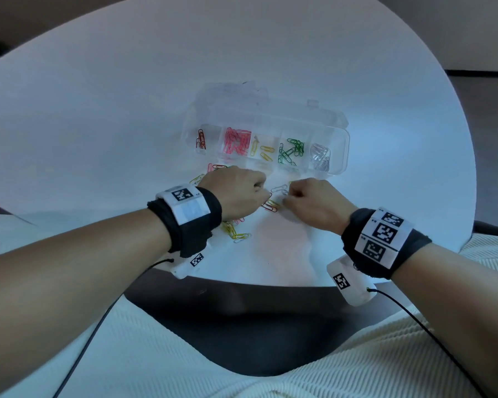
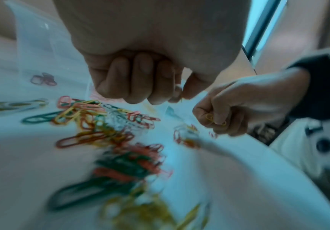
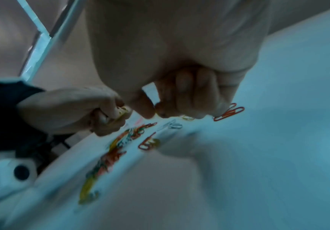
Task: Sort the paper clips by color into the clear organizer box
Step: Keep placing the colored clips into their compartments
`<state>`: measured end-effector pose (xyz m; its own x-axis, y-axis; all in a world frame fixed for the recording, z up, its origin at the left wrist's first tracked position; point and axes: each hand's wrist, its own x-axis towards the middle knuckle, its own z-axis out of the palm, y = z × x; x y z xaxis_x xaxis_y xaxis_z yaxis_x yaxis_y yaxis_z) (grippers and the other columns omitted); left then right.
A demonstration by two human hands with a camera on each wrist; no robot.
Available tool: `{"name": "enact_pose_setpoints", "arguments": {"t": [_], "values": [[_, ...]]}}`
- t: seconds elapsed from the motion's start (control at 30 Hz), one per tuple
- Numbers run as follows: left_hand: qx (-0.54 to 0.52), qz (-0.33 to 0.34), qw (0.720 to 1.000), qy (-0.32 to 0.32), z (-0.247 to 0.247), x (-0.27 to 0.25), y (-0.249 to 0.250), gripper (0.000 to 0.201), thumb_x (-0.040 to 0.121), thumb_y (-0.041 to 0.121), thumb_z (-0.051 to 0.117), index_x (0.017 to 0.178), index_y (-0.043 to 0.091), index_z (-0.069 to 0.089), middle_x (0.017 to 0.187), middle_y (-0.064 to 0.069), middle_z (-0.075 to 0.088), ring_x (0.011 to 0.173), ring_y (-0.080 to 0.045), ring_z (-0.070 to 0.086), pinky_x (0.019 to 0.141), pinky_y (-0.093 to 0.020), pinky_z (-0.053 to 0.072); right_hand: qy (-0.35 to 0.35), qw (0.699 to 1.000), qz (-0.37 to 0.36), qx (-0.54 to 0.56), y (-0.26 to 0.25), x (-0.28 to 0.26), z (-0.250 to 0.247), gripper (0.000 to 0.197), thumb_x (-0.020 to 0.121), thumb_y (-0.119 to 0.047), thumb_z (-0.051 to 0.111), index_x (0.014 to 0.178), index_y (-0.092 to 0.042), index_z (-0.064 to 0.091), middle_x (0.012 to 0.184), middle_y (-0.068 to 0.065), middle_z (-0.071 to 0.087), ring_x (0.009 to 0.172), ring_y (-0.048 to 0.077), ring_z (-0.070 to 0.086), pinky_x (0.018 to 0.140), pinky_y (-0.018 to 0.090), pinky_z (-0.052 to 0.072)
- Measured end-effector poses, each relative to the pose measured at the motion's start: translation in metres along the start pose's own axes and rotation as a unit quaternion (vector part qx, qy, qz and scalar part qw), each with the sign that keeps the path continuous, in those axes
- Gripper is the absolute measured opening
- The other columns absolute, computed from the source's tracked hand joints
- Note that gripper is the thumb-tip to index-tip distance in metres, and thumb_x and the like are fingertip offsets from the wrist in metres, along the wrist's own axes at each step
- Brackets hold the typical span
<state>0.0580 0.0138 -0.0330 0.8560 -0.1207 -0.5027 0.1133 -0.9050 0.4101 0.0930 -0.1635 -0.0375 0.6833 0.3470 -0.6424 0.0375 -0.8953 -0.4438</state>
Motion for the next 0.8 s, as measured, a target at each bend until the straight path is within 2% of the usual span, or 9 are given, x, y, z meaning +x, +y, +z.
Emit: {"name": "enact_pose_setpoints", "arguments": {"t": [0.07,0.2,0.37,0.47,0.53,0.57,0.67,0.73,0.8], "values": [[-0.175,0.008,0.984,-0.025,-0.009,0.001,0.004,0.027,0.085,0.022,0.040,0.059,0.015,0.034,0.058,-0.001,0.041,0.057,-0.023,0.037,0.055,-0.033,0.029,-0.028,0.980,0.006,0.198,-0.006,-0.001,-0.009,0.025,0.086,-0.016,0.046,0.062,-0.014,0.040,0.061,0.000,0.041,0.055,0.019,0.033,0.048,0.026,0.025],[-0.488,-0.068,0.860,-0.132,-0.024,-0.002,0.013,0.028,0.083,0.015,0.034,0.056,0.019,0.030,0.048,-0.001,0.021,0.048,-0.016,0.009,0.046,-0.024,0.011,-0.110,0.906,0.033,0.406,-0.009,-0.003,-0.012,0.028,0.079,-0.013,0.043,0.065,-0.020,0.020,0.057,0.000,0.020,0.052,0.017,0.010,0.047,0.025,0.010],[-0.570,-0.047,0.799,-0.187,-0.033,-0.004,0.016,0.029,0.086,0.019,0.031,0.057,0.017,0.033,0.043,0.001,0.017,0.048,-0.016,0.002,0.049,-0.028,0.007,-0.203,0.848,0.004,0.489,-0.006,-0.005,-0.011,0.014,0.069,-0.015,0.040,0.063,-0.017,0.028,0.060,0.009,0.037,0.045,0.017,0.026,0.044,0.022,0.018],[-0.600,-0.028,0.769,-0.218,-0.038,-0.006,0.014,0.031,0.086,0.019,0.028,0.057,0.014,0.036,0.039,0.002,0.019,0.045,-0.015,0.004,0.048,-0.025,0.011,-0.228,0.832,-0.022,0.505,-0.007,-0.007,-0.011,0.008,0.068,-0.011,0.036,0.068,-0.007,0.043,0.062,0.015,0.051,0.043,0.019,0.035,0.042,0.021,0.028],[-0.620,-0.005,0.748,-0.238,-0.041,-0.008,0.014,0.030,0.081,0.018,0.030,0.053,0.011,0.040,0.037,0.002,0.021,0.042,-0.015,0.005,0.047,-0.024,0.011,-0.206,0.845,-0.014,0.494,-0.010,-0.006,-0.010,0.013,0.069,-0.008,0.039,0.070,-0.003,0.051,0.058,0.012,0.050,0.044,0.019,0.034,0.043,0.021,0.027],[-0.629,0.009,0.736,-0.250,-0.041,-0.009,0.014,0.030,0.077,0.018,0.031,0.051,0.010,0.043,0.035,0.002,0.022,0.041,-0.015,0.005,0.047,-0.024,0.011,-0.173,0.869,-0.013,0.463,-0.011,-0.005,-0.009,0.014,0.074,-0.006,0.043,0.070,-0.004,0.055,0.054,0.006,0.047,0.045,0.018,0.031,0.045,0.022,0.023],[-0.650,0.040,0.710,-0.267,-0.043,-0.011,0.013,0.035,0.069,0.019,0.034,0.048,0.003,0.056,0.031,-0.001,0.032,0.031,-0.014,0.010,0.046,-0.023,0.012,-0.018,0.980,-0.044,0.195,-0.008,-0.001,-0.005,0.018,0.087,-0.015,0.058,0.073,-0.013,0.069,0.041,-0.012,0.038,0.041,0.008,0.031,0.044,0.021,0.023],[-0.650,0.050,0.711,-0.263,-0.043,-0.010,0.012,0.038,0.067,0.019,0.034,0.050,0.000,0.062,0.033,-0.010,0.045,0.025,-0.010,0.019,0.046,-0.024,0.014,0.050,0.995,-0.077,0.048,0.001,0.003,0.003,0.009,0.086,-0.025,0.065,0.082,-0.021,0.072,0.044,-0.010,0.043,0.043,0.003,0.044,0.043,0.015,0.028],[-0.654,0.048,0.710,-0.256,-0.043,-0.011,0.012,0.039,0.065,0.017,0.032,0.051,-0.001,0.064,0.039,-0.016,0.052,0.024,-0.010,0.024,0.047,-0.027,0.014,0.068,0.994,-0.081,-0.006,0.008,0.004,0.010,0.010,0.085,-0.035,0.068,0.089,-0.028,0.074,0.052,-0.009,0.044,0.049,0.004,0.046,0.047,0.018,0.027]]}}
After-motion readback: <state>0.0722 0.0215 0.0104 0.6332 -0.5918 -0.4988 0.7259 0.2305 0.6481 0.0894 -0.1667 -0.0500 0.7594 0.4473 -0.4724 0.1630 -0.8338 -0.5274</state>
